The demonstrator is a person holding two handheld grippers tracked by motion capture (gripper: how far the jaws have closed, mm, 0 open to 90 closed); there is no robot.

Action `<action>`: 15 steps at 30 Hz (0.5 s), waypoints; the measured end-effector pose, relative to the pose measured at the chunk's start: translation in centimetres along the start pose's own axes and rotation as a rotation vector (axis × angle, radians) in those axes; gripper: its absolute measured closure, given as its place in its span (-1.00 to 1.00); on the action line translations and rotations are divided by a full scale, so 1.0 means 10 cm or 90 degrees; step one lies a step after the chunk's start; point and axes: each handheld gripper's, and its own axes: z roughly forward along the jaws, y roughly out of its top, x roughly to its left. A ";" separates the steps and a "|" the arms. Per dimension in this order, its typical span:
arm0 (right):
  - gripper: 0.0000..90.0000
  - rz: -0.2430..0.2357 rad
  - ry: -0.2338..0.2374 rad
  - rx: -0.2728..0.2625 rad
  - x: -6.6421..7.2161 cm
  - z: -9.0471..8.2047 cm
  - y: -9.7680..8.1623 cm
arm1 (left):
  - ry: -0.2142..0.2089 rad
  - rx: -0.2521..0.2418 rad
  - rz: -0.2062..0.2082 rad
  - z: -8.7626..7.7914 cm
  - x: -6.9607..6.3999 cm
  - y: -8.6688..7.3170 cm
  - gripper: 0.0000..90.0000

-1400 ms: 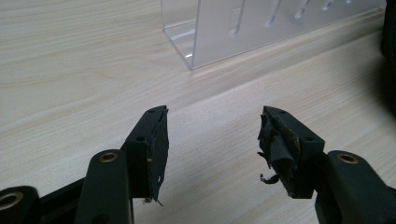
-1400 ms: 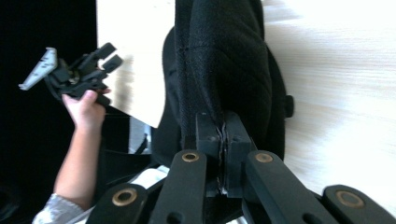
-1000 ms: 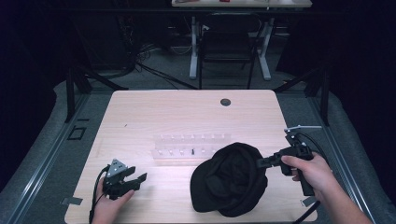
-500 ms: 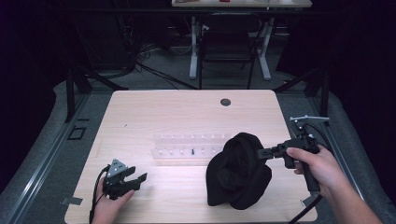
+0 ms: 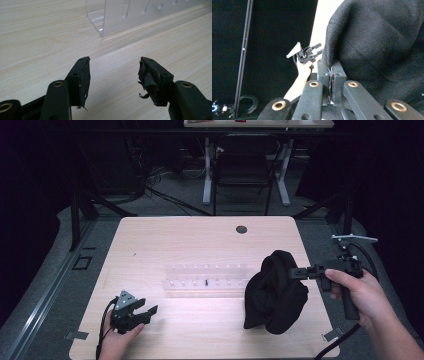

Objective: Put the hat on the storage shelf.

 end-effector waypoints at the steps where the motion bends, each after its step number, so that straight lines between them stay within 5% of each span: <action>1: 0.97 -0.002 0.000 -0.003 0.00 -0.02 0.01 | 0.000 0.000 0.001 0.00 0.00 0.00 -0.05; 15: 0.97 -0.023 0.016 -0.035 0.16 -0.12 0.14 | 0.001 -0.003 0.002 0.00 0.00 0.00 -0.05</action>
